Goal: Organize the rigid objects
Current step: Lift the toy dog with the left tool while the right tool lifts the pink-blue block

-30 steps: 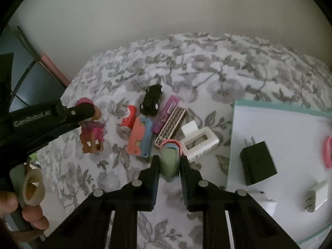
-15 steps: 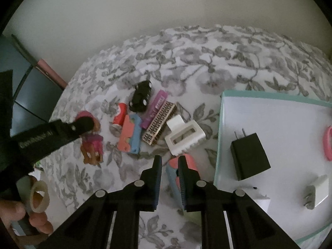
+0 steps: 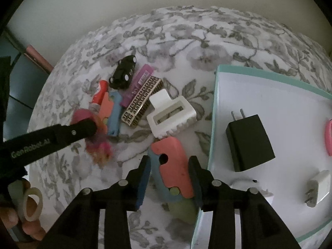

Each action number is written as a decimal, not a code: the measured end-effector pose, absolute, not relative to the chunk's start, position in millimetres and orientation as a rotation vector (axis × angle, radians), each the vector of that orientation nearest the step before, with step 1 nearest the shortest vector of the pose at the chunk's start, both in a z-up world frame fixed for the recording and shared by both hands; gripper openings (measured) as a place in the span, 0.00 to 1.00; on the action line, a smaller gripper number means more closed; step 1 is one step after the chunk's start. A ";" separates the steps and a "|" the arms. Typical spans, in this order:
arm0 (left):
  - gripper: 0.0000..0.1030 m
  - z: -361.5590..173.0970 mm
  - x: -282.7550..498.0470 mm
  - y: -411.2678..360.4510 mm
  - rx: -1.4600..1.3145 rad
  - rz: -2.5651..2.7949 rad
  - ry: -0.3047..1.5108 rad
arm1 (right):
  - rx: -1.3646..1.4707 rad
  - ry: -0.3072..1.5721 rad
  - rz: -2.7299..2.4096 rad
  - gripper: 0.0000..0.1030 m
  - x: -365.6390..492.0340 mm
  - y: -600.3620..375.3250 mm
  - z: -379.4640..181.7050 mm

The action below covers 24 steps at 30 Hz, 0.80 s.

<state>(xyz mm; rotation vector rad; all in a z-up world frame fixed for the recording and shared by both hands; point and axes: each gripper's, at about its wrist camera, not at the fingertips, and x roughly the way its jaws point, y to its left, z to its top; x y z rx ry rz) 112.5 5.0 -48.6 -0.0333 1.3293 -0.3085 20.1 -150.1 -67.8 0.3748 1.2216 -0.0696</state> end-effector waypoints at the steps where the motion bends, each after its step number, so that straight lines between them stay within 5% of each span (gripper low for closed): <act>1: 0.37 -50.2 112.5 5.0 -0.035 -0.310 1.334 | 0.366 1.223 -0.062 0.46 20.5 -148.4 -68.0; 24: 0.40 -65.8 121.2 4.9 -0.063 -0.301 1.347 | 0.177 1.261 -0.040 0.48 27.9 -122.7 -84.2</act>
